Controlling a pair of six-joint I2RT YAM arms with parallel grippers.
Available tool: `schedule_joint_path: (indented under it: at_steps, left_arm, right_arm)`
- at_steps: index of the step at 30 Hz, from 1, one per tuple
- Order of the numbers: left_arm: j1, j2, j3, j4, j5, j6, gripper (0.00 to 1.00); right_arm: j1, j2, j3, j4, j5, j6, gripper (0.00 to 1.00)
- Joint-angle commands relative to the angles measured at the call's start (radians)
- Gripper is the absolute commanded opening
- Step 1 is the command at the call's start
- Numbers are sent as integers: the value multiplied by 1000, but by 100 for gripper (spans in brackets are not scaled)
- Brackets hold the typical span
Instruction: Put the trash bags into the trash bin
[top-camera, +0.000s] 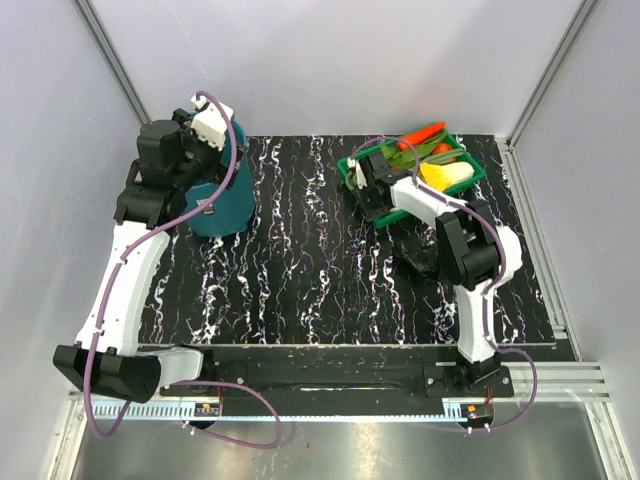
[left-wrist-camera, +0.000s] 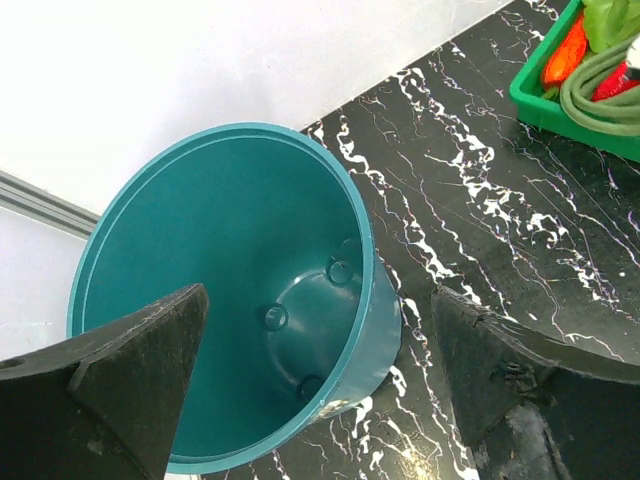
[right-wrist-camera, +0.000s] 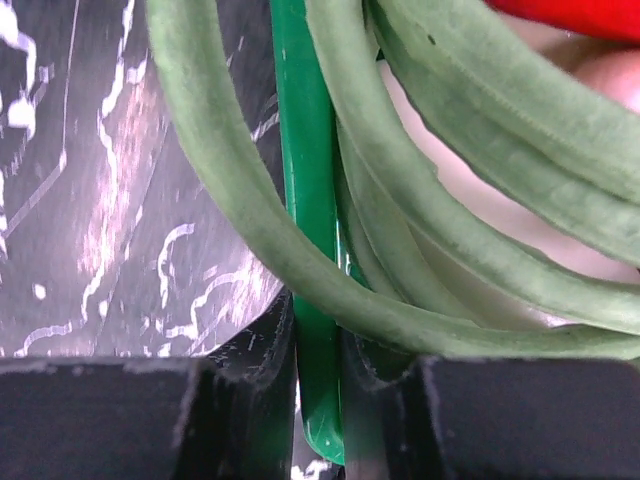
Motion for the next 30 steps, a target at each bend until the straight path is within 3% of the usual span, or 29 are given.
schedule_joint_path:
  at_steps: [1, 5, 7, 10, 16, 20, 24, 30]
  left_arm:
    - [-6, -23, 10, 20, -17, -14, 99]
    - [-10, -28, 1, 16, -21, -16, 99]
    - [-12, -34, 0, 13, -21, -14, 99]
    - [-16, -39, -3, 13, -21, -11, 99]
    - [-21, -65, -20, 13, -1, -11, 99]
    - [-24, -91, -40, 16, 14, -17, 99]
    - [-30, -132, -80, 22, 37, -17, 99]
    - [-58, -184, -100, -44, 97, -7, 99]
  right_arm:
    - [-58, 99, 187, -24, 69, 81, 0]
    - [-81, 190, 339, -63, 82, 86, 0]
    - [-86, 204, 365, -69, 64, 86, 11]
    - [-84, 167, 348, -67, -11, 113, 39]
    - [-84, -50, 213, -64, -117, 55, 65]
    - [-83, -218, 157, -112, -164, 17, 72]
    - [-83, -380, 69, -201, -188, -34, 73]
    - [-83, -569, -237, -267, -164, -195, 72]
